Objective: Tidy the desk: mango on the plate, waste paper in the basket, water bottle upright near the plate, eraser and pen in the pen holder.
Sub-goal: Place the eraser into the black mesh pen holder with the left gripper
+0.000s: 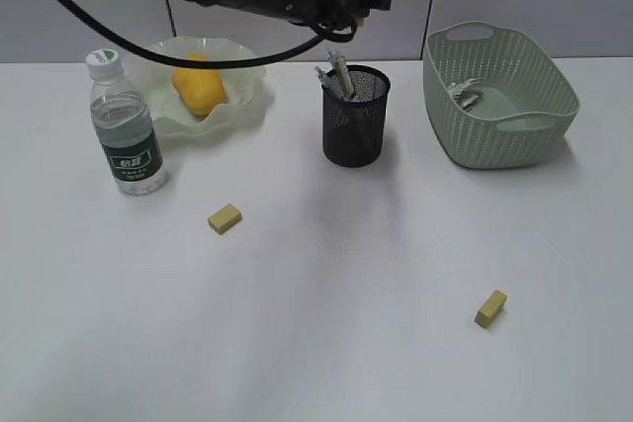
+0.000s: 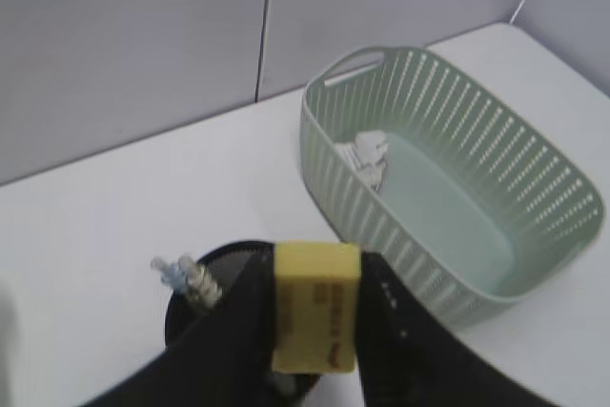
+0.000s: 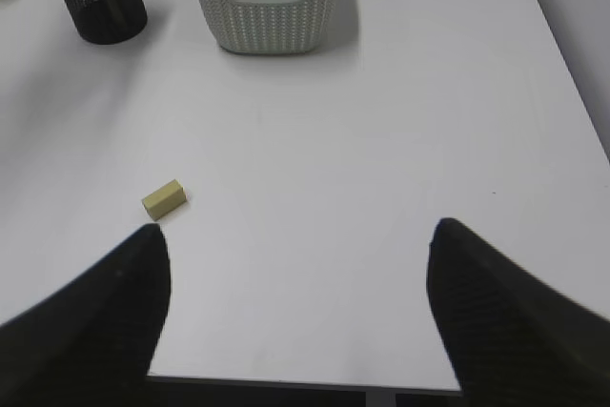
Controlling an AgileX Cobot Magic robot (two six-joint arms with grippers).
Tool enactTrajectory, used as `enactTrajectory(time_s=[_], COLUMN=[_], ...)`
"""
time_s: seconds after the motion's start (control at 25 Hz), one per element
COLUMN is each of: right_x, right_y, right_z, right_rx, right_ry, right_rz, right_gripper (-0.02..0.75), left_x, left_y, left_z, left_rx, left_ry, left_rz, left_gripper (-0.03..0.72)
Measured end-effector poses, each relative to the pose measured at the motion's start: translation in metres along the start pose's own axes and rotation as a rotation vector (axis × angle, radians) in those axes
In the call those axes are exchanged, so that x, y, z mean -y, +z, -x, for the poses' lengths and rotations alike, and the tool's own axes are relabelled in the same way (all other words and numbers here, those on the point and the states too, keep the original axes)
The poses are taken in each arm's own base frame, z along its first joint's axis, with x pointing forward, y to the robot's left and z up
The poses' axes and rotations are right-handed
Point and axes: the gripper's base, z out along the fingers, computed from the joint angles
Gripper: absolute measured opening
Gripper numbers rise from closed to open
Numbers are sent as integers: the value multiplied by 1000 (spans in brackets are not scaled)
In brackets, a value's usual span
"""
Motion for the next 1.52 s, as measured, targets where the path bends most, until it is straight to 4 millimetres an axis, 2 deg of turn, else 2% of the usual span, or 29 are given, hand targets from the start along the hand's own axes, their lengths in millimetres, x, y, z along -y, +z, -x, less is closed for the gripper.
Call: enactTrajectory(time_s=[0.24, 0.68, 1.08, 1.52], right_x=[0, 0, 0, 0], right_y=[0, 0, 0, 0], right_z=[0, 0, 0, 0], right_rx=[0, 0, 0, 0], right_ry=[0, 0, 0, 0], right_rz=[0, 0, 0, 0], right_gripper=[663, 663, 663, 663], left_x=[-2, -8, -12, -17], left_y=[27, 70, 87, 88], left_z=[-9, -38, -58, -58], left_rx=[119, 97, 49, 49], left_ry=[-4, -10, -9, -5], left_rz=[-18, -12, -3, 5], left_gripper=[202, 202, 202, 202])
